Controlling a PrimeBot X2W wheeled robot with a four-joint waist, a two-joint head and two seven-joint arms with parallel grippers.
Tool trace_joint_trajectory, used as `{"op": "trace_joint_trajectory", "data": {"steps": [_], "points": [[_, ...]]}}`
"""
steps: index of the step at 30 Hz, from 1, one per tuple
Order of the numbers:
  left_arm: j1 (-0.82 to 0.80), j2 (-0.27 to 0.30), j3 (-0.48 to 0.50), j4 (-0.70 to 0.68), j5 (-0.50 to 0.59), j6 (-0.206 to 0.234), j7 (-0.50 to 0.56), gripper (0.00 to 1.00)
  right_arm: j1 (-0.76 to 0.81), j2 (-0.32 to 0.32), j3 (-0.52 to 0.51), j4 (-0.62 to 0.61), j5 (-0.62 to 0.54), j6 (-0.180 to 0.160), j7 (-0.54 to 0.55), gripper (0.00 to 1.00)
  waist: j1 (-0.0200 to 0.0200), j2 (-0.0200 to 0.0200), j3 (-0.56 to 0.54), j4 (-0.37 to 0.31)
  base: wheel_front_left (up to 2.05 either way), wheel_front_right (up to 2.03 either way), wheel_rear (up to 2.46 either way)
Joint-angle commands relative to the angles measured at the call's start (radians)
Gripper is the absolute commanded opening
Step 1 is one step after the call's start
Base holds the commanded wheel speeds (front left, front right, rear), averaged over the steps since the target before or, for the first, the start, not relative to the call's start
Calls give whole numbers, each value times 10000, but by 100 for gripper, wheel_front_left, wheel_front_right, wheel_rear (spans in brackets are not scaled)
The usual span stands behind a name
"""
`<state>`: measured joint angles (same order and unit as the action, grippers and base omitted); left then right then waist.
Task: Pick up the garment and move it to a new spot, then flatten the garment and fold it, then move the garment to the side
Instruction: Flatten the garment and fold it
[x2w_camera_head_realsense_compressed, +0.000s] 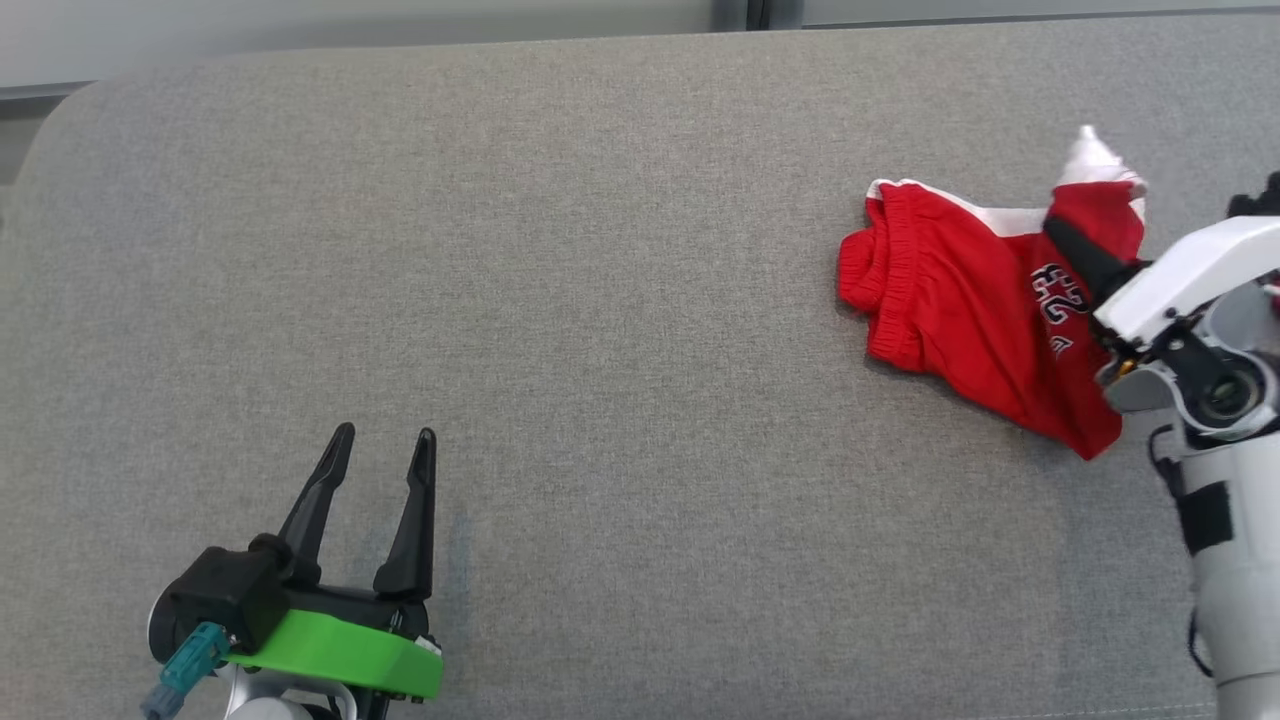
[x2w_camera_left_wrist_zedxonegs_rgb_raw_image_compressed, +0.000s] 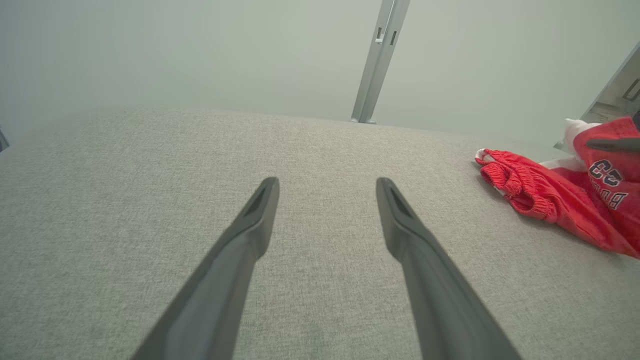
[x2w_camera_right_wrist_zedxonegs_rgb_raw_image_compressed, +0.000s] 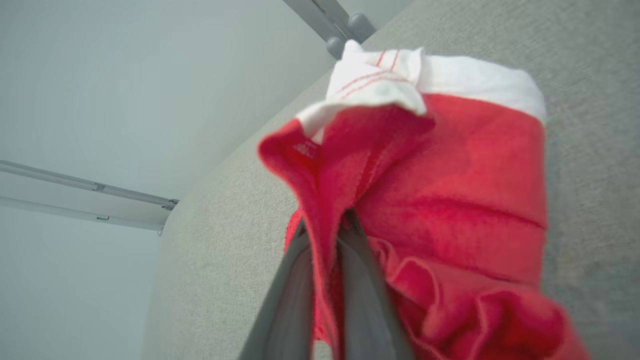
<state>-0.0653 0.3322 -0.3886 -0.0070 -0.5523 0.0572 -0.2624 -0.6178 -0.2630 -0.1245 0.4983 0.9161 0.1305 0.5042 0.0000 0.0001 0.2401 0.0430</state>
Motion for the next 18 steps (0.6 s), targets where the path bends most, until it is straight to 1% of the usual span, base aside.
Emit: {"op": "trace_joint_trajectory", "data": {"steps": [1,4,5,7,10,12,13,18], "points": [[154,-168,133,79,165,-142,-22,100,-81,508,7,122,-498,3,-146,0,0,-1,-41,61,0,0,0],[67,-405,217,277,339,-352,-23,100,-433,1302,-70,686,-1437,4,-581,0,0,-1,13,128,0,0,0],[67,-405,217,277,339,-352,-23,100,-433,1302,-70,686,-1437,4,-581,0,0,-1,13,128,0,0,0],[-26,-546,250,410,449,-517,-23,100,-722,1733,-142,1163,-1867,3,-941,0,0,-1,58,173,0,0,0],[-145,-675,297,650,631,-741,-23,100,-1237,2017,-129,1800,-2258,4,-1562,0,0,-1,99,270,0,0,0],[-186,-774,369,747,729,-834,-23,100,-1635,2093,-40,2163,-2250,4,-1885,0,0,-1,110,342,0,0,0],[-209,-818,387,804,776,-878,-23,100,-1843,2111,119,2343,-1949,4,-2005,0,0,-1,109,390,0,0,0],[-232,-999,473,1027,941,-1037,-23,100,-2639,2091,1303,3403,-1151,3,-2646,0,0,-1,62,517,0,0,0]]}}
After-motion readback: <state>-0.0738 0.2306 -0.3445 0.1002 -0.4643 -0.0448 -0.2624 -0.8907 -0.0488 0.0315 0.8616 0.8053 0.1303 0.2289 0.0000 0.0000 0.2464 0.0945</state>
